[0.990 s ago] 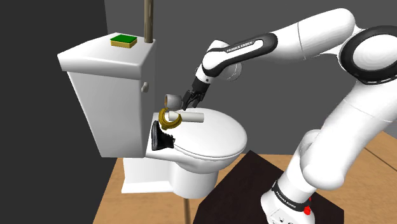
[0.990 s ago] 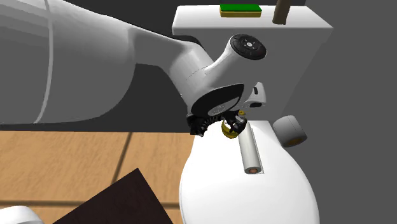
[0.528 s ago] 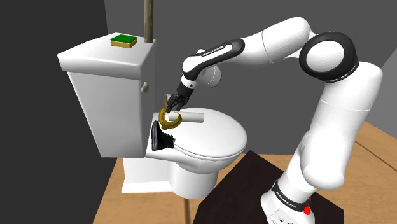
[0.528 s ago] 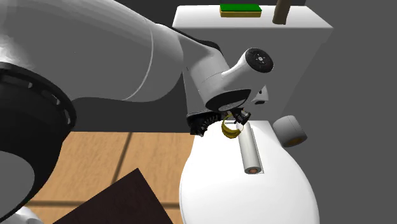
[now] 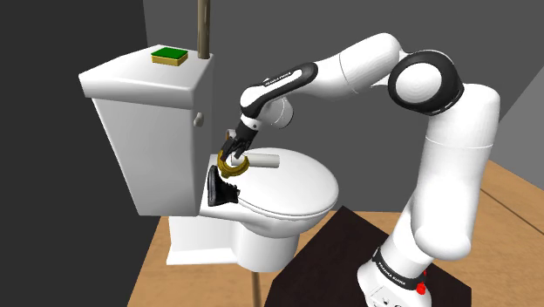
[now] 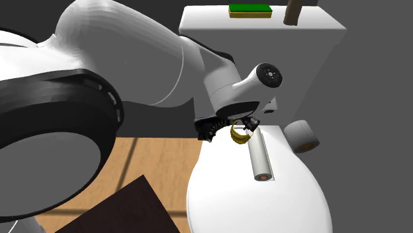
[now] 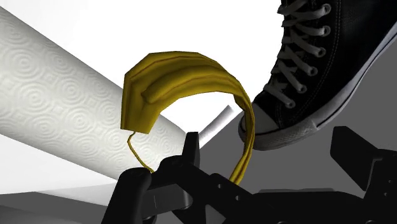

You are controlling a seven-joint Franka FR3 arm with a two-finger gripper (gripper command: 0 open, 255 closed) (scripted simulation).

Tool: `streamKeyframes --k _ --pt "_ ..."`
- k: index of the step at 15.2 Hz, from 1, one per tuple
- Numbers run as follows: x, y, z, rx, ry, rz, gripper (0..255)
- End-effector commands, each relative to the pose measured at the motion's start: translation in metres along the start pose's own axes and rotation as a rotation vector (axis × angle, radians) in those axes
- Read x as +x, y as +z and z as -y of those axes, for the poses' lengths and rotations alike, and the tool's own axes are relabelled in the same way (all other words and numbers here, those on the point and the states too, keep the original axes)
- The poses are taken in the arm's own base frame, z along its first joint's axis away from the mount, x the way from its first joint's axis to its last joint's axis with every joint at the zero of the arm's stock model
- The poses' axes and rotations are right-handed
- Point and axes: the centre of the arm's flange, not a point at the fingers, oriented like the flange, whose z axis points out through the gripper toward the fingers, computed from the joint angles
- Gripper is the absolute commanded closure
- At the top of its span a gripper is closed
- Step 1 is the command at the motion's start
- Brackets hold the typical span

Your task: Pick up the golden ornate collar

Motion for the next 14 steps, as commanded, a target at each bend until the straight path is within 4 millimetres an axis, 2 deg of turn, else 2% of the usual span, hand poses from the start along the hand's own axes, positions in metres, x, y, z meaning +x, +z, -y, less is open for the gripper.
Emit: streamKeyframes --k 1,3,4,13,14 --pt "-0.0042 0.0131 -0.0040 0.000 0.000 0.000 0" --pt "-0.0042 0.0131 -0.0040 0.000 0.000 0.000 0" --pt "-0.0042 0.0133 -0.0046 0.000 0.000 0.000 255" --pt "-0.0042 0.0131 -0.0040 0.000 0.000 0.000 255" --pt "-0.0029 0.0083 -0.0023 0.000 0.000 0.000 255"
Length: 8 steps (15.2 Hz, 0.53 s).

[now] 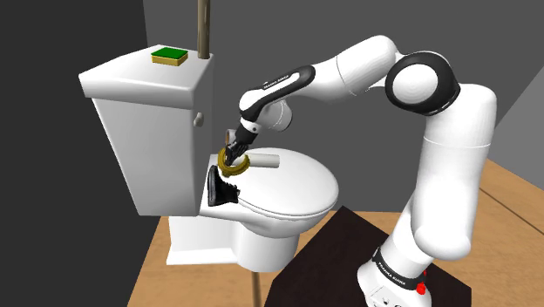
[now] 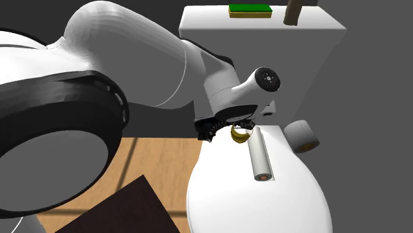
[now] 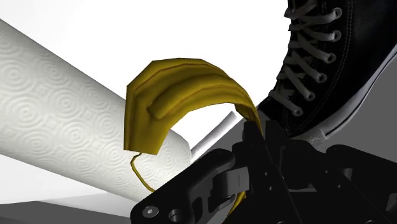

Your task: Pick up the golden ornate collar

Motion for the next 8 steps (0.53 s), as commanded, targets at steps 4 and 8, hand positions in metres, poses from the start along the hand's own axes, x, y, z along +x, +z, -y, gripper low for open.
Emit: streamKeyframes --k 4,8 --pt "0.006 -0.022 0.007 0.000 0.000 0.000 255" --pt "0.011 -0.041 0.014 0.000 0.000 0.000 255"
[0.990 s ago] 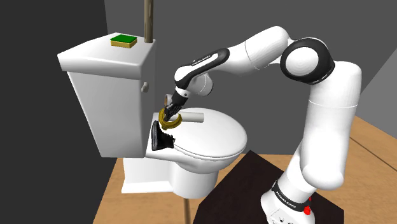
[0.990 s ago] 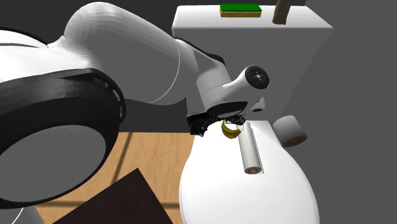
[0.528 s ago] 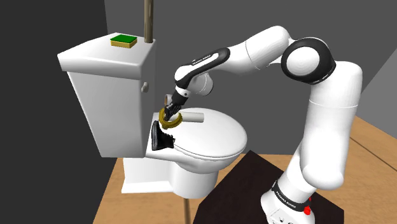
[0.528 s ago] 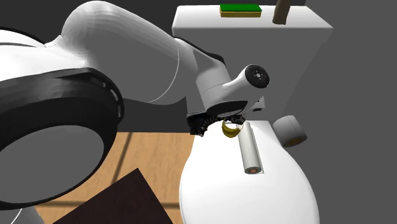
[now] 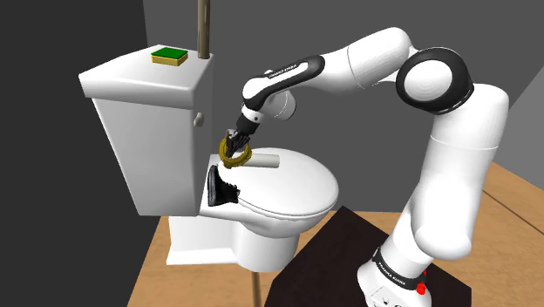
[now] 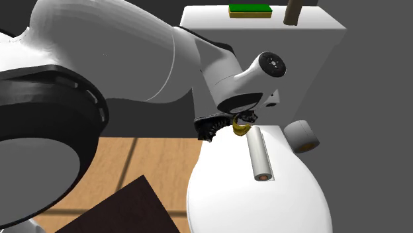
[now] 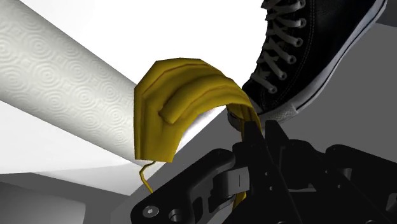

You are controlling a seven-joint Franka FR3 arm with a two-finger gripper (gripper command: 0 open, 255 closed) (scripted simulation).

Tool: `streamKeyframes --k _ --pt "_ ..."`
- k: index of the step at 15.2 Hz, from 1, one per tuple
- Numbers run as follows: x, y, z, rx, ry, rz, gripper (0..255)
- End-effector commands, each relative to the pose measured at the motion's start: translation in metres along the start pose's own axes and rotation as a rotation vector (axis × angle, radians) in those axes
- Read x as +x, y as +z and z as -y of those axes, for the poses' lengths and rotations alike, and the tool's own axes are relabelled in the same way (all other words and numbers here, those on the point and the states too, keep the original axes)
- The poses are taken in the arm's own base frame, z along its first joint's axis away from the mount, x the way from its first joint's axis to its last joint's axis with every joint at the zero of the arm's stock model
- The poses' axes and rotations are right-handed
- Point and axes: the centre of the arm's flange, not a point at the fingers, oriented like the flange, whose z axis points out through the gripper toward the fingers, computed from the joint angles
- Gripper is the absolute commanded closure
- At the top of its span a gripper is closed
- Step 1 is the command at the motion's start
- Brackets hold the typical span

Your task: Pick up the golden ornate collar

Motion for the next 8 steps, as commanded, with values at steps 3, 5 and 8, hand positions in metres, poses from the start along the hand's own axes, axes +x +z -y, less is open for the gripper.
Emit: streamKeyframes --k 3,5,8 --pt "0.005 -0.019 0.007 0.000 0.000 0.000 255" --pt "0.007 -0.028 0.010 0.000 0.000 0.000 255" --pt "0.009 -0.034 0.012 0.000 0.000 0.000 255"
